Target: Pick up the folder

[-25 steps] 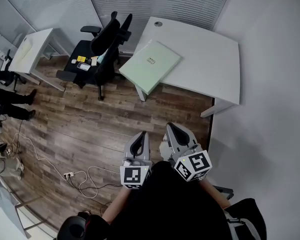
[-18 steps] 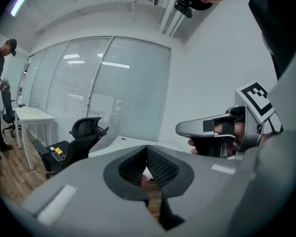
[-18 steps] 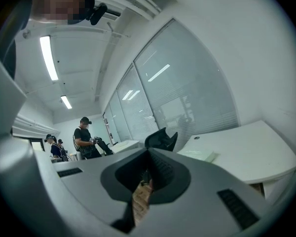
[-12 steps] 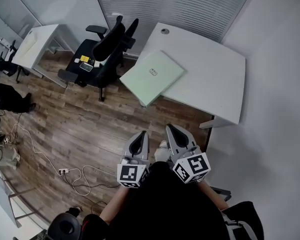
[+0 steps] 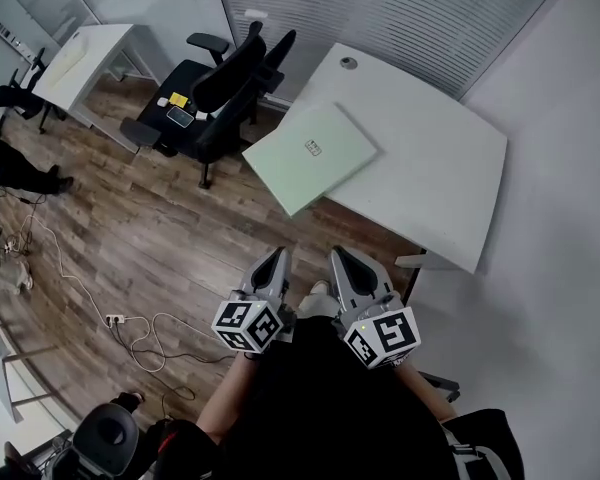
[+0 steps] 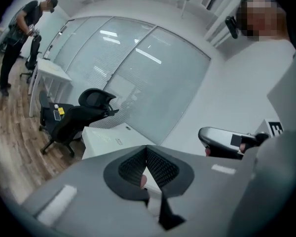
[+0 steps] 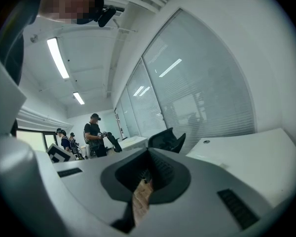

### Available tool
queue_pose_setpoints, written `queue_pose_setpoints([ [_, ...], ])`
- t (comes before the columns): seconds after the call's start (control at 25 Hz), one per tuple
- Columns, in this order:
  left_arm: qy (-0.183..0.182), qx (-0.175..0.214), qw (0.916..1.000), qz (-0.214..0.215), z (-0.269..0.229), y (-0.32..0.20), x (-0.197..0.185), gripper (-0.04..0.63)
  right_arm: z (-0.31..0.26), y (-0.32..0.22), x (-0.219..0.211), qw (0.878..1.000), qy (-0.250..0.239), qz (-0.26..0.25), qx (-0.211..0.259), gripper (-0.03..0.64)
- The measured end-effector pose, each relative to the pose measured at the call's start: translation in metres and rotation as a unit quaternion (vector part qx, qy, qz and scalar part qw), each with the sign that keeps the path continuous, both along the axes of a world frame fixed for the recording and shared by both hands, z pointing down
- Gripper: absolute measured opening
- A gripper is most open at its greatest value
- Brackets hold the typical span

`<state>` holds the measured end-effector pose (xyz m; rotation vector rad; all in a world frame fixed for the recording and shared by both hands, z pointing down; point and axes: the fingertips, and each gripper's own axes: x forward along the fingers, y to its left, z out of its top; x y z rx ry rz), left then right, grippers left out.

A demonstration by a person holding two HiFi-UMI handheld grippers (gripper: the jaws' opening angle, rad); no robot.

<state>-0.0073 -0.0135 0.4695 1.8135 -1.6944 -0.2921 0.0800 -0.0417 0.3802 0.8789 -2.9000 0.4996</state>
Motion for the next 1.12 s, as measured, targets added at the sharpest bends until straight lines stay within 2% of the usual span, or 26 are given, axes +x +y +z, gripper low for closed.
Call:
queue_pose_setpoints([
  [0.16,0.089,-0.011,0.9955,-0.033,0.024,-0.013,-0.016,0.005,0.011,-0.012,-0.005,1.0,0.002,-0.009,-0.006,0.002],
  [0.44,0.145,-0.021,0.9878,-0.051,0.051,-0.031,-0.039,0.005,0.012,-0.021,-0.012,1.0,0.016,-0.007,-0.005,0.002],
  [0.76,0.212,-0.033,0.9767,-0.002,0.077,-0.066,-0.061,0.005,0.011,-0.035,-0.028,0.998,0.044,0.033,0.01,0.002],
  [1.12,0.267,-0.076,0.9598,0.038,0.115,-0.1,-0.088,0.005,0.016,-0.061,-0.053,0.993,0.07,0.094,0.003,0.002],
])
